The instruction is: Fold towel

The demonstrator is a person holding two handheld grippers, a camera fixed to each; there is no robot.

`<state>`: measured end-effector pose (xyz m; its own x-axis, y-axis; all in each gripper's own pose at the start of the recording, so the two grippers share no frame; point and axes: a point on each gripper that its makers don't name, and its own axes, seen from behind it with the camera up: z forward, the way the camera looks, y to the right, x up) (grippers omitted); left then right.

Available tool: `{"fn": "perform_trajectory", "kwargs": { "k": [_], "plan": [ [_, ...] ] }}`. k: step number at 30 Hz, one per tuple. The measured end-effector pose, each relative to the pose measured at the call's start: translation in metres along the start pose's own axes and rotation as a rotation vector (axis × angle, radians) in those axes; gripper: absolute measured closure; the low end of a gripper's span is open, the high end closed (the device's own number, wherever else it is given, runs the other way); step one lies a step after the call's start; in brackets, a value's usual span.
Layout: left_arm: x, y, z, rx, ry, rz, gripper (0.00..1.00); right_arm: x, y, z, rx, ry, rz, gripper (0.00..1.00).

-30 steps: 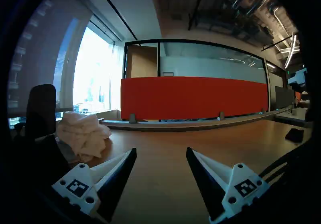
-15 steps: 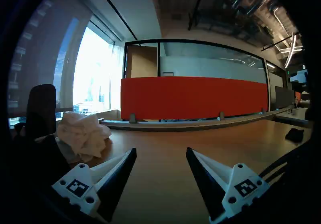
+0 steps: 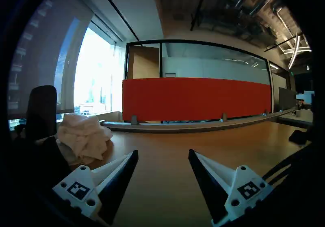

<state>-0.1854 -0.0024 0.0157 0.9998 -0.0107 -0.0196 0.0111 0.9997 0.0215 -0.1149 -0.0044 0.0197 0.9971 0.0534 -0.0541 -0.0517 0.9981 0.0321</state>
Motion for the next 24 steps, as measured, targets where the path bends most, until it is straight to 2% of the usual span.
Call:
{"fn": "perform_trajectory", "kwargs": {
  "k": [5,12,24],
  "plan": [
    [0.000,0.000,0.000,0.000,0.000,0.000,0.08,-0.022,0.000,-0.001,0.000,-0.002,-0.003,0.00],
    [-0.001,0.000,0.000,0.000,0.000,0.000,0.09,-0.040,0.002,-0.005,-0.003,0.003,0.023,0.01],
    [-0.001,0.000,0.000,0.000,0.000,0.000,0.09,-0.064,0.010,-0.005,-0.023,-0.012,-0.005,0.00]
  ]
}}
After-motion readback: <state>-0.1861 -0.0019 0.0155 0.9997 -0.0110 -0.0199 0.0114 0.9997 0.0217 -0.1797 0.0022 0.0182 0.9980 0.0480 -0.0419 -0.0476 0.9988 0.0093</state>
